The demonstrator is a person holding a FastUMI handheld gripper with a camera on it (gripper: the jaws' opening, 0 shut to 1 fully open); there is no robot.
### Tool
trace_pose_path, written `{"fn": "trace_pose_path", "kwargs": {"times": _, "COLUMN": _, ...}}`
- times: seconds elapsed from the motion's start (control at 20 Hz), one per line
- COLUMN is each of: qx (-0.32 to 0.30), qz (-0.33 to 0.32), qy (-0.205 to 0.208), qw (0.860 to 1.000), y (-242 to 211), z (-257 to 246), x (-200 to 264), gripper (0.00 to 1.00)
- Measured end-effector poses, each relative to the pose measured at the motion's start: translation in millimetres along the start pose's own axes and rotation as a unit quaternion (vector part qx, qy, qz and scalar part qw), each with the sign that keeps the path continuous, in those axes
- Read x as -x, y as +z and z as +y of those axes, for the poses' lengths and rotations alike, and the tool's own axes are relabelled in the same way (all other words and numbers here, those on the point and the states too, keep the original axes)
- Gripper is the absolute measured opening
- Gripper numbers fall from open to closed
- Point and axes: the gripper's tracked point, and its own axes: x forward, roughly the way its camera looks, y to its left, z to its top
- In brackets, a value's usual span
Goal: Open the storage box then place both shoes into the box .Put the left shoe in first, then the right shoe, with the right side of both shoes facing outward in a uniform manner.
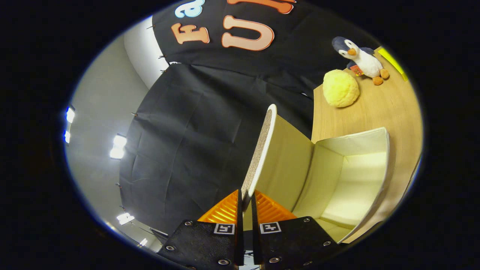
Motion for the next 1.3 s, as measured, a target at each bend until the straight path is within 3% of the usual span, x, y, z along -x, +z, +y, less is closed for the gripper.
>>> {"fn": "trace_pose_path", "kwargs": {"times": 0.7, "qx": 0.018, "qz": 0.053, "qy": -0.055, "qw": 0.997, "y": -38, "z": 0, "x": -132, "gripper": 0.10}}
{"fn": "trace_pose_path", "kwargs": {"times": 0.8, "qx": 0.024, "qz": 0.061, "qy": -0.073, "qw": 0.995, "y": -41, "z": -11, "x": -134, "gripper": 0.16}}
{"fn": "trace_pose_path", "kwargs": {"times": 0.95, "qx": 0.031, "qz": 0.062, "qy": -0.097, "qw": 0.993, "y": -39, "z": -28, "x": -125, "gripper": 0.45}}
{"fn": "trace_pose_path", "kwargs": {"times": 1.3, "qx": 0.112, "qz": 0.012, "qy": -0.185, "qw": 0.976, "y": 15, "z": -39, "x": -87, "gripper": 0.66}}
